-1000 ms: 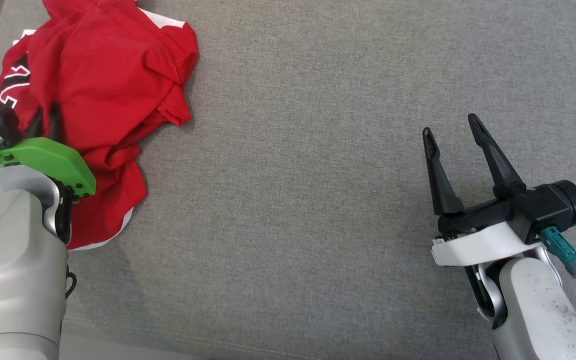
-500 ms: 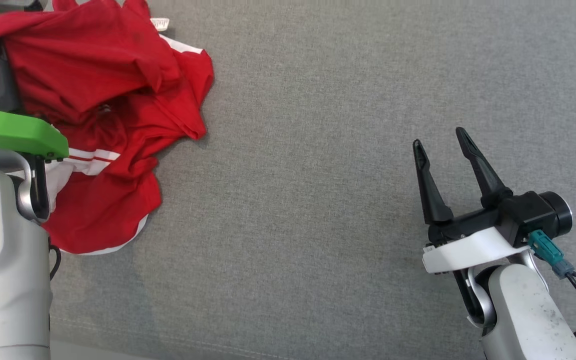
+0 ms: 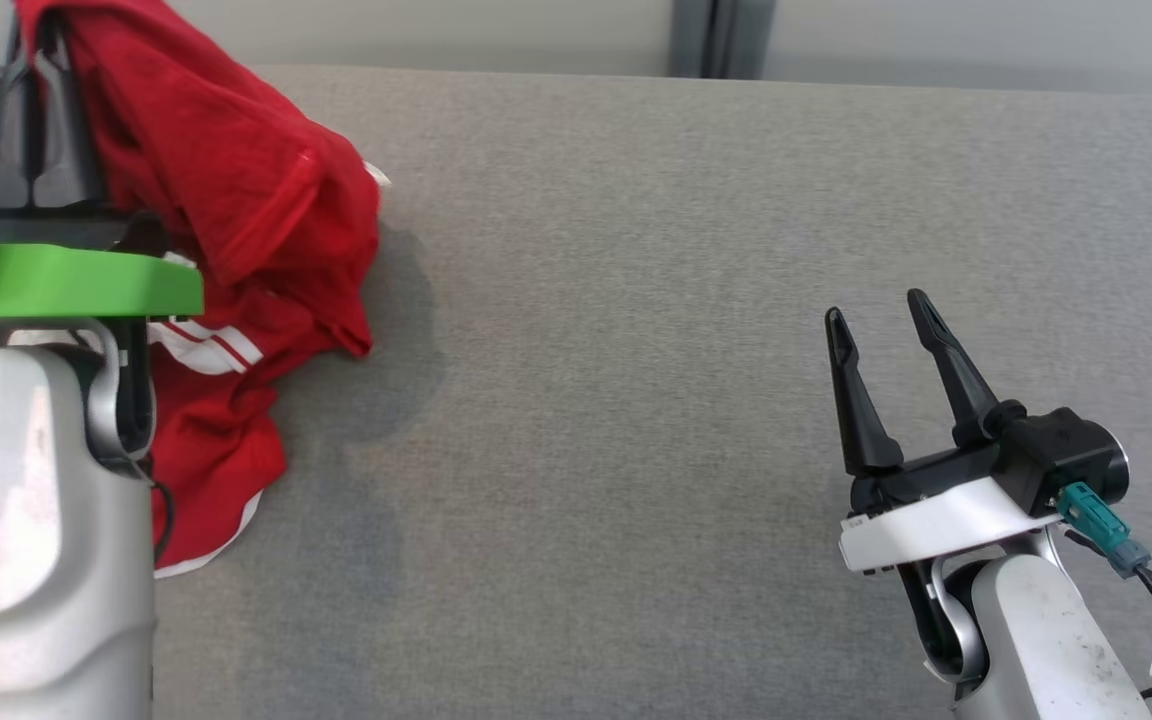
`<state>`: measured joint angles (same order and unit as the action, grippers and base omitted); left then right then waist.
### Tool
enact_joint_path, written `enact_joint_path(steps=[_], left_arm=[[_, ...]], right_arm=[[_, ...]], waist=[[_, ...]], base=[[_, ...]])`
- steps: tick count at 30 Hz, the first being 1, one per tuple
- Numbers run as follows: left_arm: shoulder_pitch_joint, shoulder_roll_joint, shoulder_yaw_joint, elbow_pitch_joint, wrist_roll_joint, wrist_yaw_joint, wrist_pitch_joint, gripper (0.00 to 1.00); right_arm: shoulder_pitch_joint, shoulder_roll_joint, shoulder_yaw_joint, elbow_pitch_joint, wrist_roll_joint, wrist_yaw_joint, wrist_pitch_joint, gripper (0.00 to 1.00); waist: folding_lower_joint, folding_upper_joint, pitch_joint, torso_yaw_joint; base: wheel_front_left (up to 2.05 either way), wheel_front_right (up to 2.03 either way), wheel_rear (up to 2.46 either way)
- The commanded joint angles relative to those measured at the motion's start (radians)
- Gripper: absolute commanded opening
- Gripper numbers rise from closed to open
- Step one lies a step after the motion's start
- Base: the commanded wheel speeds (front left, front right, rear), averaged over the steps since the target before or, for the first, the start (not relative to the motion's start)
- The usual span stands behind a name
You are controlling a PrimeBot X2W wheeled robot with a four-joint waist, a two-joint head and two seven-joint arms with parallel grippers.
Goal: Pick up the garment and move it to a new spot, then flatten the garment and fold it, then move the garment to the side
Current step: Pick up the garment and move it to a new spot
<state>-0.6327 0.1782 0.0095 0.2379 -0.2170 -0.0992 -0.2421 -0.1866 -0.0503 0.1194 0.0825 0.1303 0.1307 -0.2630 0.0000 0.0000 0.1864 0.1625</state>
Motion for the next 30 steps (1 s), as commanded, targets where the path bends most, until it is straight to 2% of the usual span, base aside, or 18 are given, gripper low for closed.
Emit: enact_joint_path(steps=[1,8,14,23,30], left_arm=[[0.015,-0.006,-0.012,-0.024,-0.003,-0.005,0.010,0.00],[0.023,-0.049,-0.089,-0.128,-0.008,-0.011,0.068,0.00],[-0.020,-0.083,-0.166,-0.158,0.000,-0.012,0.098,0.00],[-0.094,-0.115,-0.257,-0.114,-0.010,0.016,0.077,0.00],[-0.153,-0.121,-0.313,-0.015,-0.004,0.038,0.064,0.00]], right_arm=[[0.004,-0.001,-0.002,-0.006,0.009,0.000,-0.003,1.00],[-0.020,-0.001,-0.007,-0.025,0.030,0.000,-0.003,1.00],[-0.040,0.000,-0.004,-0.036,0.050,0.000,-0.003,1.00],[-0.060,0.000,0.003,-0.047,0.089,0.000,-0.003,1.00],[-0.065,0.000,0.006,-0.055,0.126,0.000,-0.003,1.00]], waist=[[0.0000,0.0000,-0.025,-0.049],[0.0000,0.0000,-0.009,-0.152],[0.0000,0.0000,0.029,-0.272],[0.0000,0.0000,0.075,-0.452],[0.0000,0.0000,0.113,-0.571]], base=[[0.00,0.00,0.00],[0.00,0.00,0.00],[0.00,0.00,0.00],[0.00,0.00,0.00],[0.00,0.00,0.00]])
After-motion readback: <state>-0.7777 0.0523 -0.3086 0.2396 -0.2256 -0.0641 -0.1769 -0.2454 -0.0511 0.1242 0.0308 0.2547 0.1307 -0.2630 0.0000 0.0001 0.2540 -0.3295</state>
